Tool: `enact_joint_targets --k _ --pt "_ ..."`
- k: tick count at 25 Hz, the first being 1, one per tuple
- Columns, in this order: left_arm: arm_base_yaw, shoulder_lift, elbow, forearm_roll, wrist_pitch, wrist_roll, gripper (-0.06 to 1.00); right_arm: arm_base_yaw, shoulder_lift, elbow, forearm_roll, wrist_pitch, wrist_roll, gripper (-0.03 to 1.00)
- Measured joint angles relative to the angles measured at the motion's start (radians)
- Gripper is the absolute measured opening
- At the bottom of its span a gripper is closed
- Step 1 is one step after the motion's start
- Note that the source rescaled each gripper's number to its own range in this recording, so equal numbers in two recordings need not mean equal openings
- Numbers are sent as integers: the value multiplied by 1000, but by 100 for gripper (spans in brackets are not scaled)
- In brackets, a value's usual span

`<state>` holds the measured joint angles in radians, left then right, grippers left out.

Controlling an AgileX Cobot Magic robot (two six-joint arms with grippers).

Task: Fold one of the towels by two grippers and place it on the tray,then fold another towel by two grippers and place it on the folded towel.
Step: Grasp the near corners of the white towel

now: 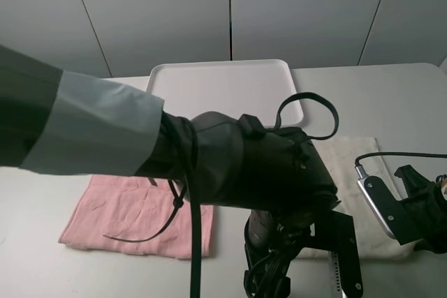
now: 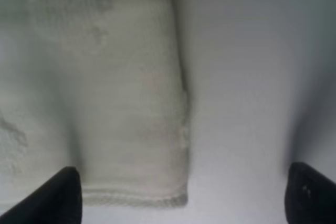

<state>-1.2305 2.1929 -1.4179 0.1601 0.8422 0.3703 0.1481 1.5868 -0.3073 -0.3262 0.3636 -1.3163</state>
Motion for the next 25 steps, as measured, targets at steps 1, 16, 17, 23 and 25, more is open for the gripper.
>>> enact_joint_targets --k 1,16,17,23,25 --pt "0 5 0 0 5 0 99 0 0 0 0 0 0 22" --pt "0 24 -10 -5 26 -2 99 0 0 2 0 -2 0 22" --pt "0 24 -10 -5 26 -2 99 0 0 2 0 -4 0 22" --pt "0 24 -10 -7 24 -2 99 0 0 2 0 -4 0 22" --pt "0 24 -10 -9 19 -2 99 0 0 2 0 -4 0 22"
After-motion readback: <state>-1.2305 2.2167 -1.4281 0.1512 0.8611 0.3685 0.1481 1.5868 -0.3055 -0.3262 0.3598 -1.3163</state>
